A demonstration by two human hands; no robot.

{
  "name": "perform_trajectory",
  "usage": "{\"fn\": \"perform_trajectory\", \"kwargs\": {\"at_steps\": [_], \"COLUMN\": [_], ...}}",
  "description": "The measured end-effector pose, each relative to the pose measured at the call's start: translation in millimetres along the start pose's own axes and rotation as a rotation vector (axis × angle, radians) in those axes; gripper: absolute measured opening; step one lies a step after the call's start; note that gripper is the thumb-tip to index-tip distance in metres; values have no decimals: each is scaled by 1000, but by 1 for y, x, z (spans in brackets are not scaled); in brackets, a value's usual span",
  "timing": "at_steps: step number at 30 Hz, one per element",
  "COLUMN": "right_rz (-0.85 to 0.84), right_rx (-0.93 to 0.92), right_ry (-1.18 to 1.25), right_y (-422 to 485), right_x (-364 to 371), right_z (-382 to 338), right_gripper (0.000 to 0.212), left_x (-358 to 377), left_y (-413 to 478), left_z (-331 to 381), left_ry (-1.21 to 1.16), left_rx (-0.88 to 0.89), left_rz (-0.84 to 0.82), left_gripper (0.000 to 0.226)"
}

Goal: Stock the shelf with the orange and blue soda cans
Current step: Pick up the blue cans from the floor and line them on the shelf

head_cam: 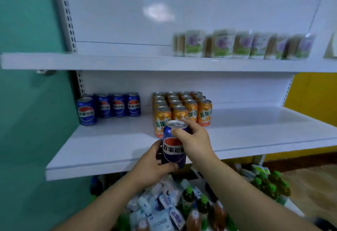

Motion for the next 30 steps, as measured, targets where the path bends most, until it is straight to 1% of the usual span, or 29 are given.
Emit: {"fn": "perform_trajectory", "kwargs": {"at_steps": [3,6,8,11,13,14,16,17,19,20,23,26,30], "right_rz": [-50,-107,-131,-158,-177,-183,-194,-203,-210,-210,-224,-264,-287], "right_rx": [-16,-21,-16,-28,-27,-22,-20,-22,-26,-33,-68,-96,-144], "right_ry": [-25,-25,-26,-59,-70,-83,-112,-124,-127,-121,-125,-124,-202], "right_y": [20,38,48,58,66,68,74,76,83,86,93,99,108], "right_x": [41,75,94,117,128,133,139,142,150,153,166,185,206], "right_z": [-6,-7,-4,5,12,15,20,24,33,37,45,48,49], "right_gripper": [38,36,39,42,44,45,47,47,49,48,47,47,57], "left_x": [-47,-89,-113,-144,-163,-172,-185,-188,-190,-190,-191,-191,-192], "left_y": [6,14,19,24,25,24,24,23,23,23,25,26,25], "left_z": [-7,-20,-33,-54,-67,-75,-89,-94,-101,-104,-108,-109,-109], "left_ry": [162,372,560,913,1074,1116,1133,1122,1094,1095,1108,1111,1104], "left_rx": [-22,-50,-123,-223,-282,-324,-393,-413,-416,-412,-393,-386,-367], "left_rz": [64,86,94,63,29,14,9,13,38,50,88,95,108], "left_gripper": [69,68,77,70,66,66,72,78,103,109,90,80,76]}}
Point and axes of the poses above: each hand's wrist, its own y-axis towards the middle knuckle, its own x-axis out of the palm, z = x × y, the point moved 6 cm from there along y, towards the middle knuckle, and after that the axes turned 2 degrees about z, right-handed, at the moved point
